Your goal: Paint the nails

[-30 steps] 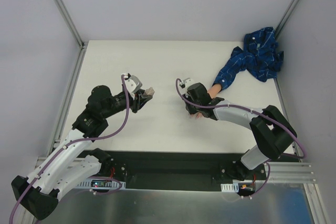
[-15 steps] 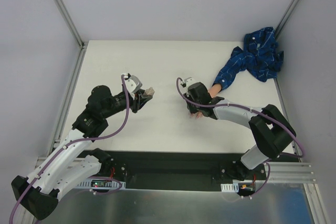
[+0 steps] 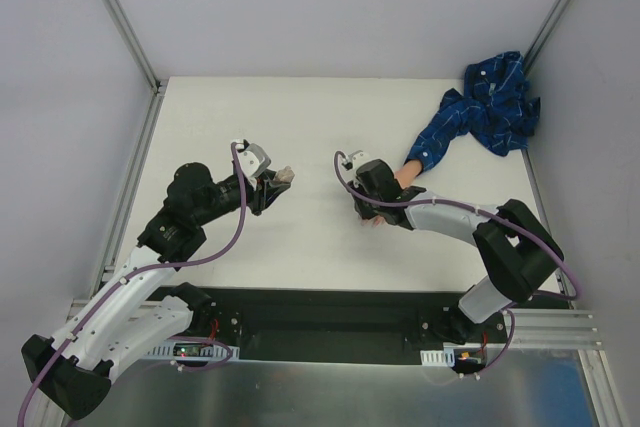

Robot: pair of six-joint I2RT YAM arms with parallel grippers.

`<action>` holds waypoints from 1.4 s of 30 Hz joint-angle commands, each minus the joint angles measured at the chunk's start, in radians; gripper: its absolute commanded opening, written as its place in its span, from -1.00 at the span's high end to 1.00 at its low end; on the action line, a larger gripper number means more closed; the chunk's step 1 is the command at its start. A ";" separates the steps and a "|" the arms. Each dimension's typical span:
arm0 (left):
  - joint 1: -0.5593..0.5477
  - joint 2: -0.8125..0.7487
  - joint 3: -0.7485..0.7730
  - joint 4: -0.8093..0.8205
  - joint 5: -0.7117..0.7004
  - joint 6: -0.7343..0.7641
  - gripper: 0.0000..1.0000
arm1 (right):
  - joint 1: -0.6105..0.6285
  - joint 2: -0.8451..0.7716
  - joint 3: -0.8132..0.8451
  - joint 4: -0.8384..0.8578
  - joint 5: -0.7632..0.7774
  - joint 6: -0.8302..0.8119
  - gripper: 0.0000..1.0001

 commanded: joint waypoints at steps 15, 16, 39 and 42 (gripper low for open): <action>0.002 -0.008 0.002 0.051 0.023 0.006 1.00 | -0.011 -0.020 0.033 0.012 0.049 -0.012 1.00; 0.002 -0.006 0.002 0.051 0.023 0.008 1.00 | -0.010 -0.023 0.032 0.012 0.050 -0.010 1.00; 0.002 -0.012 0.001 0.051 0.025 0.006 1.00 | 0.015 -0.024 0.003 0.029 -0.037 0.017 1.00; 0.002 -0.012 0.001 0.051 0.025 0.005 1.00 | 0.015 -0.018 0.004 0.029 -0.039 0.020 1.00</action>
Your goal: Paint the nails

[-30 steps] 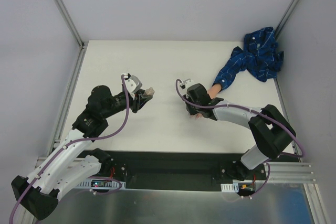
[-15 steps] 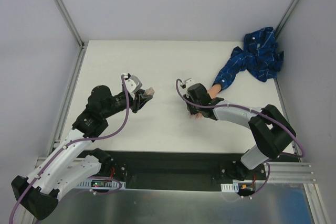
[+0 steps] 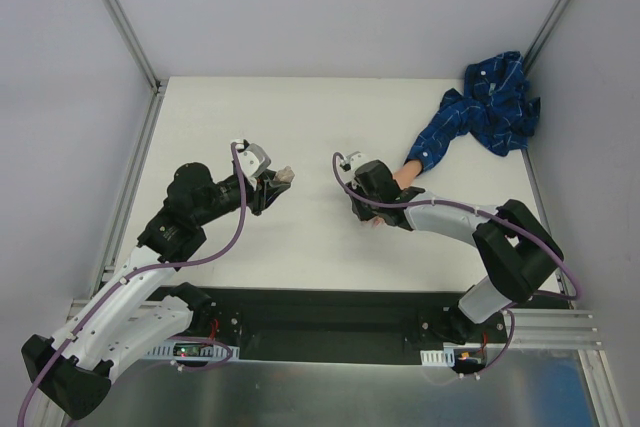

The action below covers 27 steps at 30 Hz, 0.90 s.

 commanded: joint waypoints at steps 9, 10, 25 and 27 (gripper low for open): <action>0.003 -0.012 0.001 0.051 0.025 0.008 1.00 | -0.022 -0.026 0.033 0.022 0.035 0.007 1.00; 0.003 -0.012 0.001 0.051 0.026 0.008 1.00 | -0.026 -0.026 0.033 0.020 0.038 0.005 1.00; 0.003 -0.014 0.001 0.051 0.026 0.009 1.00 | -0.014 -0.032 0.018 0.020 0.009 0.010 1.00; 0.002 -0.015 0.001 0.051 0.025 0.009 1.00 | -0.006 -0.030 0.007 0.025 0.000 0.018 1.00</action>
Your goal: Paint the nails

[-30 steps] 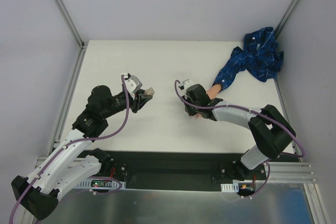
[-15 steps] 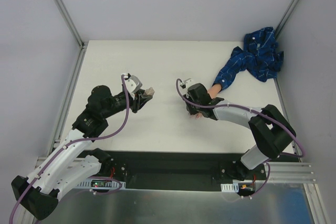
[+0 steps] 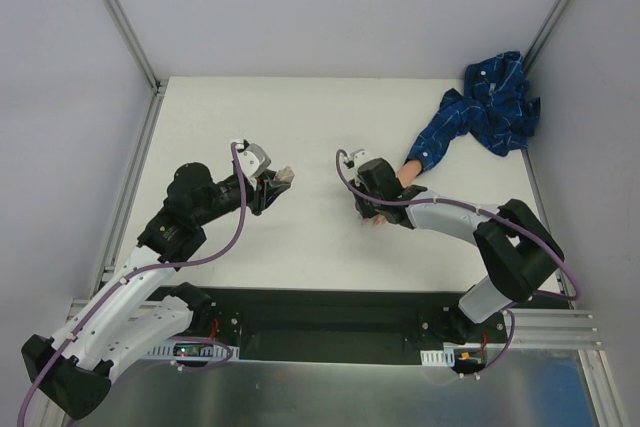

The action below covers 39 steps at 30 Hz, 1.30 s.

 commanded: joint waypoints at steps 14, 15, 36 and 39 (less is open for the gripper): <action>0.002 -0.011 0.001 0.051 0.029 0.009 1.00 | 0.001 -0.021 0.038 0.023 0.002 0.007 1.00; 0.002 -0.011 0.001 0.051 0.027 0.009 1.00 | -0.001 -0.022 0.039 0.022 0.009 0.004 1.00; 0.002 -0.017 0.001 0.051 0.030 0.009 1.00 | -0.005 -0.037 0.045 0.019 0.023 -0.010 1.00; 0.002 -0.014 0.001 0.051 0.029 0.009 1.00 | -0.002 -0.037 0.030 0.025 -0.006 0.004 1.00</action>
